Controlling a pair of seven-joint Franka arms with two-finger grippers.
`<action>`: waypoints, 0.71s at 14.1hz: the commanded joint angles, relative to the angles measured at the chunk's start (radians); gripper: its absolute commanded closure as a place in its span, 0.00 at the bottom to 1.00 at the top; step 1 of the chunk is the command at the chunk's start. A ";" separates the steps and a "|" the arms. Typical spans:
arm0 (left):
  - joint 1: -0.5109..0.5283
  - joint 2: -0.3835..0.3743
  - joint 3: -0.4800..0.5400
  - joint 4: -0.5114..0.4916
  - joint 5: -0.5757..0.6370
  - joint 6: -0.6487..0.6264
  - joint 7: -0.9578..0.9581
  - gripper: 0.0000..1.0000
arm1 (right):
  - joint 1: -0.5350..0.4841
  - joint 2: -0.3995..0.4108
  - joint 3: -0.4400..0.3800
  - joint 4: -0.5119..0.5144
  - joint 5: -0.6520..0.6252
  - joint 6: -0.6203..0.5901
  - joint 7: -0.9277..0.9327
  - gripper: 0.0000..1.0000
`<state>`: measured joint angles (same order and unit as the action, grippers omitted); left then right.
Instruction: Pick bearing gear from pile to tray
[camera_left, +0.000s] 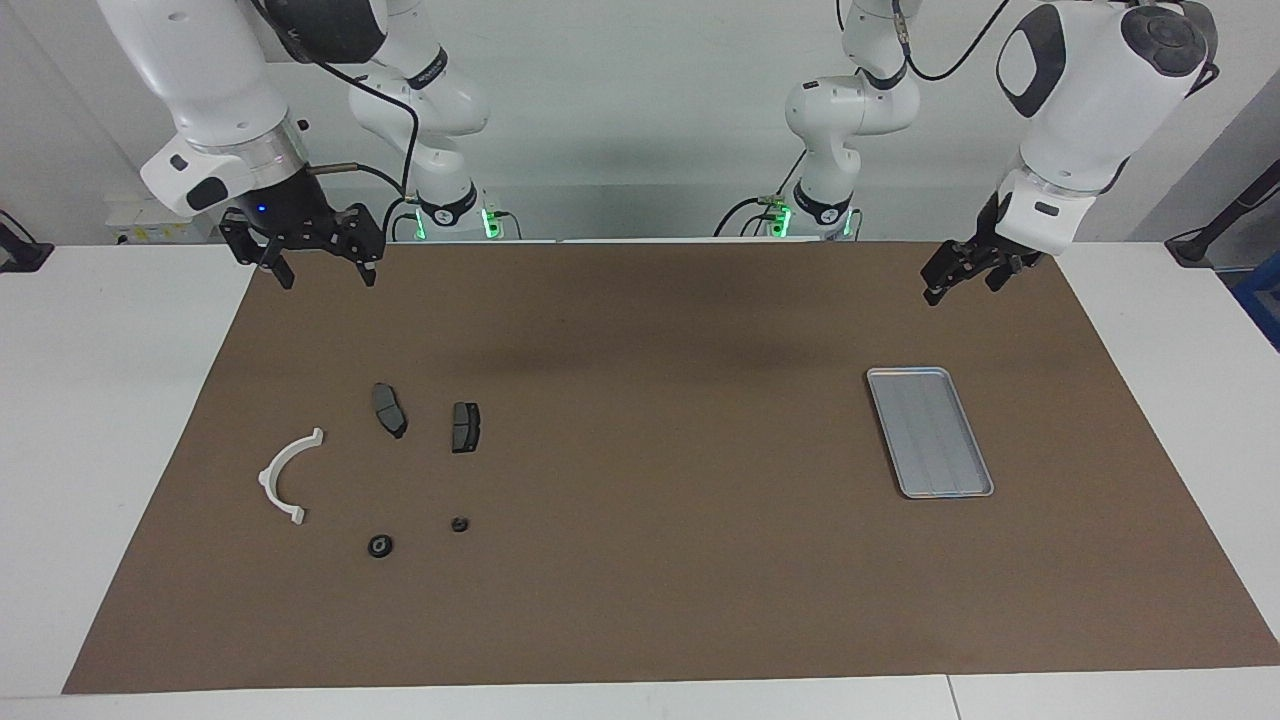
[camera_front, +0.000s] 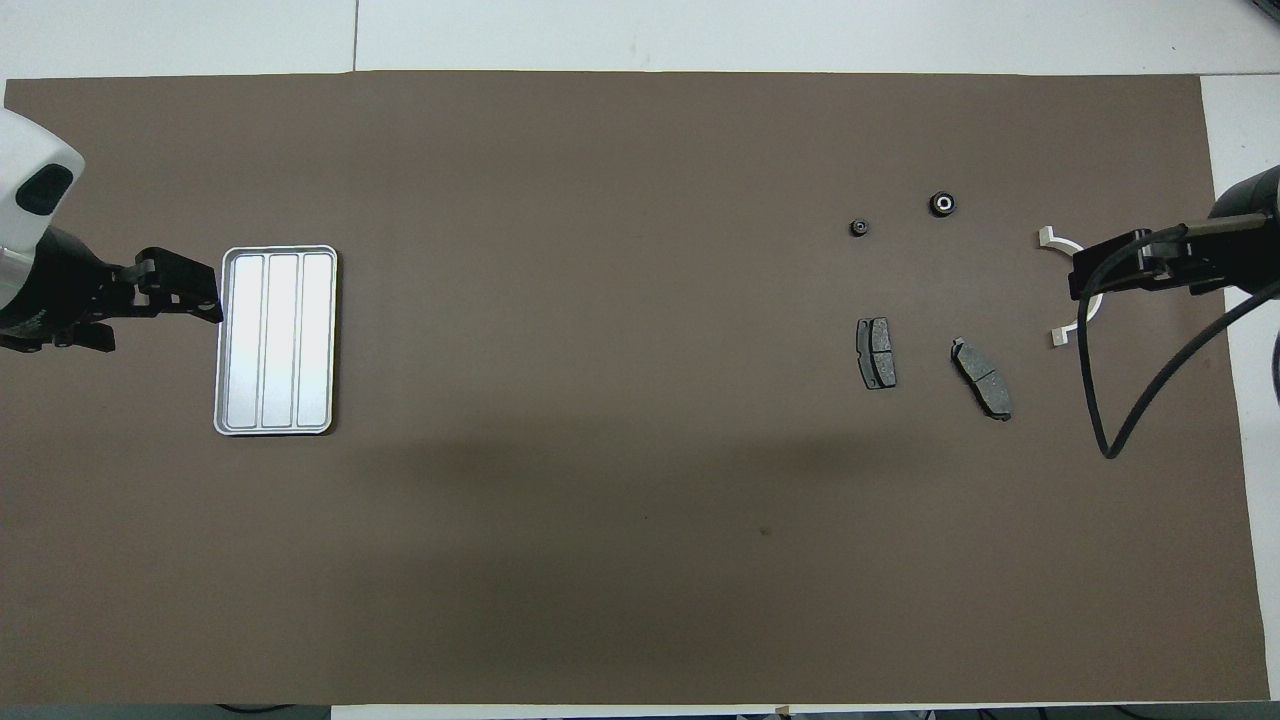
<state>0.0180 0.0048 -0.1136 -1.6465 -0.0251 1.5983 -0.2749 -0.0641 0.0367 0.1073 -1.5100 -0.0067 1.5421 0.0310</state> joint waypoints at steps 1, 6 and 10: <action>0.002 -0.011 0.000 -0.001 -0.013 -0.015 0.005 0.00 | -0.006 -0.015 0.000 -0.016 0.008 0.012 0.015 0.00; 0.002 -0.011 0.000 -0.001 -0.013 -0.015 0.005 0.00 | -0.006 -0.021 0.002 -0.018 0.008 0.013 0.013 0.00; 0.002 -0.011 0.000 -0.001 -0.013 -0.017 0.005 0.00 | -0.008 -0.028 0.002 -0.019 0.008 0.015 0.007 0.00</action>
<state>0.0180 0.0048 -0.1136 -1.6465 -0.0251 1.5983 -0.2749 -0.0641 0.0284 0.1072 -1.5094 -0.0067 1.5421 0.0310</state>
